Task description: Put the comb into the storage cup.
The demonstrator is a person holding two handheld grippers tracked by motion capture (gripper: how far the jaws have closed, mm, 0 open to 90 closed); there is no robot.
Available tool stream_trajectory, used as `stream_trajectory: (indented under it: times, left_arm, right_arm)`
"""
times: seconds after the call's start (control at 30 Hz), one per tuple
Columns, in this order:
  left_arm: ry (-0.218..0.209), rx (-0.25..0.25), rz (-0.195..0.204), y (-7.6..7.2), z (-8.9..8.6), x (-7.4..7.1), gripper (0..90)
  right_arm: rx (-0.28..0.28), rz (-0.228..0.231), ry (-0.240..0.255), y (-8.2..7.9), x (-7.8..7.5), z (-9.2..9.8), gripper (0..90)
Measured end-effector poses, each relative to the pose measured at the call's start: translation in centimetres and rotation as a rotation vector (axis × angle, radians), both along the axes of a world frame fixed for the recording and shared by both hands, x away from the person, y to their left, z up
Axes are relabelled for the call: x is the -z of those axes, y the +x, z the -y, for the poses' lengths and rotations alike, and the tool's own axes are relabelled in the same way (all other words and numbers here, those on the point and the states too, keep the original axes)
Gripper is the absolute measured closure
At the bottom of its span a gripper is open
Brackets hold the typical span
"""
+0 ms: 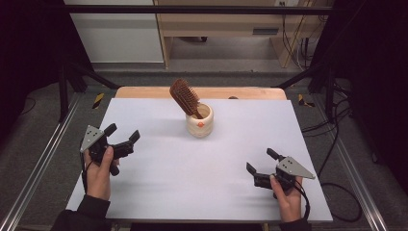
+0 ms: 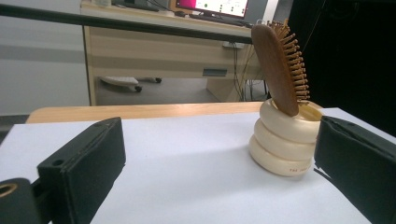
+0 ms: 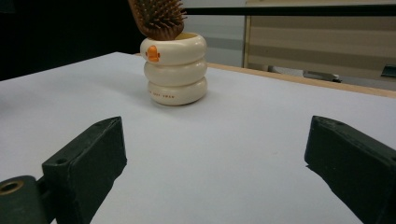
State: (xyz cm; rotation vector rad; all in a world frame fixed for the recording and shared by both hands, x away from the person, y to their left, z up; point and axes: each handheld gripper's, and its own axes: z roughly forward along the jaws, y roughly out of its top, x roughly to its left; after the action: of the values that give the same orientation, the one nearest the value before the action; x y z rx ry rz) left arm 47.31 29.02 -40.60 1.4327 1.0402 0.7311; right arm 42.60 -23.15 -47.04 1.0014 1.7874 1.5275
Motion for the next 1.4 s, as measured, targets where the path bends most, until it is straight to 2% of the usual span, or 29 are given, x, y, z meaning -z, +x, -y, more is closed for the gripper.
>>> stream_trajectory:
  times: [0.1,0.27,0.57,1.0,1.2,1.4]
  left_arm:
    - [0.029,-0.002,0.008,-0.4,-0.3,0.0,1.9]
    - [0.028,-0.011,0.022,-1.4,-1.4,-0.2,1.9]
    - [0.098,-0.002,0.043,-3.3,-2.4,0.1,1.8]
    - [0.13,0.037,0.082,-5.7,-1.7,1.1,1.7]
    - [0.18,0.074,0.088,-6.4,-1.0,1.7,1.5]
    - [0.174,0.077,0.085,-6.9,-0.7,2.5,1.5]
  right_arm:
    - [0.0,0.001,-0.001,0.0,0.0,0.0,5.6]
    - [-0.007,-0.001,-0.008,0.0,0.1,-0.2,5.5]
    - [-0.01,0.001,-0.017,0.0,0.1,-0.4,5.5]
    - [-0.006,0.002,-0.022,0.0,0.1,-0.3,5.5]
    - [-0.007,0.002,-0.022,0.0,0.1,-0.4,5.6]
    - [-0.002,0.002,-0.024,-0.1,0.0,-0.3,5.9]
